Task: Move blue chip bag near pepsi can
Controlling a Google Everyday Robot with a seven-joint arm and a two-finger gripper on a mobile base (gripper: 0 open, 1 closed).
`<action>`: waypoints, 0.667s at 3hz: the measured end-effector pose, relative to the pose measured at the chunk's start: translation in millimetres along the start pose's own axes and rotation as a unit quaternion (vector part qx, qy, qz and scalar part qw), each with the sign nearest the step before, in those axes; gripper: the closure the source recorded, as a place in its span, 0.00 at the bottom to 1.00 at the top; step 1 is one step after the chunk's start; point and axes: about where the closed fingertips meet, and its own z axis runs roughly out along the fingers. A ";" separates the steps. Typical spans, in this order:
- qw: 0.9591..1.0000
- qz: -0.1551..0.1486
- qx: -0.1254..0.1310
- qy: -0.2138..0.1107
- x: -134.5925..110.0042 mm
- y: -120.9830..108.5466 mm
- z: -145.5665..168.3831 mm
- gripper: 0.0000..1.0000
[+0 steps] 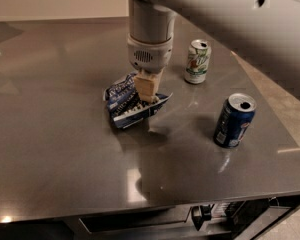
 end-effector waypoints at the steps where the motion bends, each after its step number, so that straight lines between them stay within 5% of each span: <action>1: 1.000 -0.004 -0.004 -0.006 25.7 5.1 -14.4 1.00; 2: 1.000 -0.004 -0.009 -0.007 50.8 9.2 -21.1 1.00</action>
Offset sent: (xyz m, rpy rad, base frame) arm -0.0582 -0.0914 0.0255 -0.0287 0.0929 0.0108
